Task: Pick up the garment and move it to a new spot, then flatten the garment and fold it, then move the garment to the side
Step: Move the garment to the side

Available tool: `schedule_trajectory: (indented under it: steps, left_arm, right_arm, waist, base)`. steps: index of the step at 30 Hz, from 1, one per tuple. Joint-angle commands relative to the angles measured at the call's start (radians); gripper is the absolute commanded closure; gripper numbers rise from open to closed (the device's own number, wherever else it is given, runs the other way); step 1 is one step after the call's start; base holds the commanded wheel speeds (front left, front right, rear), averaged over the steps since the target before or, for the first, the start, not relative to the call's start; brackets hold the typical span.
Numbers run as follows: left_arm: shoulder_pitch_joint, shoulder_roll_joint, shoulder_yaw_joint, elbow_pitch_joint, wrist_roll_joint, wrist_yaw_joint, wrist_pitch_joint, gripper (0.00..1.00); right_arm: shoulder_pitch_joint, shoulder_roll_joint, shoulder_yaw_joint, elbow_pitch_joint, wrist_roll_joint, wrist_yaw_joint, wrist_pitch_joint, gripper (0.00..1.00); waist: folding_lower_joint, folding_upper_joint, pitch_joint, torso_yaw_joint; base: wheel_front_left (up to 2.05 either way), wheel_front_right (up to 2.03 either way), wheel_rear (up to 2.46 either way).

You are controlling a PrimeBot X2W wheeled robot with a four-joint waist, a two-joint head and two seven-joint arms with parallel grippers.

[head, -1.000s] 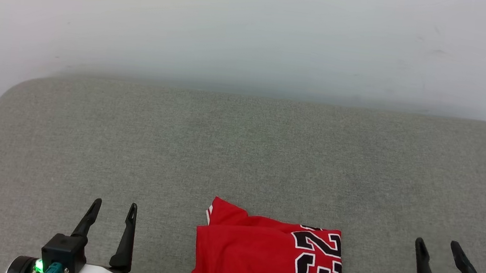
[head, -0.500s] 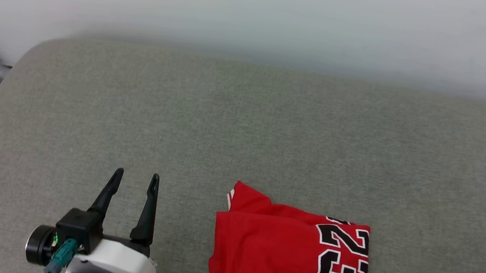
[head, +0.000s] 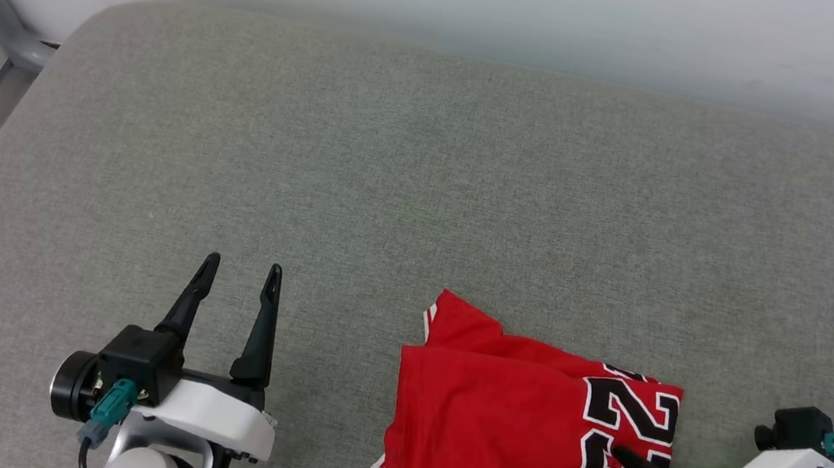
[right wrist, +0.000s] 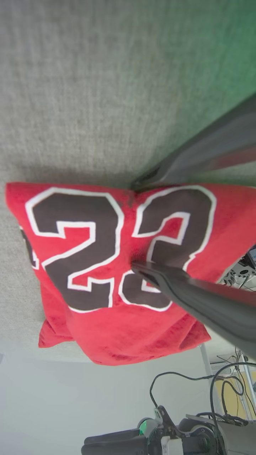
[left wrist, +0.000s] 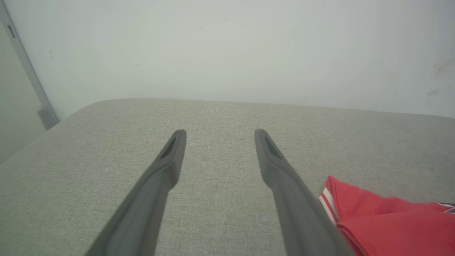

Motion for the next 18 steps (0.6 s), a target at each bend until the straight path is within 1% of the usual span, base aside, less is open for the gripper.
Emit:
schedule_trajectory:
  steps: [1, 2, 3, 5, 7, 10, 13, 16, 18]
  left_arm:
    - [-0.013, -0.002, 0.006, 0.003, 0.006, -0.008, -0.002, 0.00]
    - [-0.013, -0.004, 0.008, 0.004, 0.008, -0.009, -0.002, 0.00]
    - [-0.014, -0.006, 0.010, 0.006, 0.009, -0.009, -0.002, 0.00]
    - [-0.012, -0.008, 0.015, 0.008, 0.011, -0.010, -0.002, 0.00]
    - [-0.005, -0.011, 0.018, 0.012, 0.017, -0.013, -0.002, 0.00]
    - [0.004, -0.013, 0.022, 0.014, 0.023, -0.017, -0.002, 0.00]
    - [0.012, -0.014, 0.027, 0.010, 0.033, -0.017, -0.002, 0.00]
    - [0.030, -0.012, 0.035, -0.001, 0.042, -0.013, -0.002, 0.00]
    - [0.042, -0.011, 0.037, -0.010, 0.049, -0.012, -0.002, 0.00]
  right_arm:
    - [-0.004, 0.011, 0.024, 0.035, 0.001, -0.002, 0.016, 0.00]
    - [-0.009, 0.011, 0.033, 0.040, -0.004, -0.002, 0.016, 0.02]
    - [-0.016, 0.011, 0.041, 0.042, -0.006, -0.002, 0.011, 0.55]
    - [-0.029, -0.001, 0.060, 0.039, -0.017, -0.002, 0.008, 1.00]
    - [-0.041, -0.001, 0.071, 0.026, -0.004, -0.002, 0.000, 1.00]
    - [-0.063, -0.033, 0.093, -0.006, -0.020, -0.002, -0.018, 1.00]
    - [-0.072, -0.050, 0.111, -0.036, -0.037, -0.001, -0.035, 1.00]
    - [-0.086, -0.076, 0.127, -0.061, -0.092, -0.002, -0.045, 1.00]
    - [-0.088, -0.094, 0.126, -0.071, -0.155, -0.001, -0.052, 1.00]
  waist:
    - [0.0000, 0.0000, 0.006, 0.005]
    - [0.0000, 0.0000, 0.007, 0.006]
    - [0.0000, 0.0000, 0.007, 0.006]
    - [0.0000, 0.0000, 0.005, 0.005]
    - [0.0000, 0.0000, -0.003, 0.002]
    - [0.0000, 0.0000, -0.021, -0.007]
    - [0.0000, 0.0000, -0.043, -0.024]
    - [0.0000, 0.0000, -0.068, -0.058]
    - [0.0000, 0.0000, -0.078, -0.085]
  base:
    - [0.00, 0.00, 0.00]
    - [0.00, 0.00, 0.00]
    - [0.00, 0.00, 0.00]
    - [0.00, 0.00, 0.00]
    - [0.00, 0.00, 0.00]
    - [0.00, 0.00, 0.00]
    - [0.00, 0.00, 0.00]
    - [0.00, 0.00, 0.00]
    - [0.00, 0.00, 0.00]
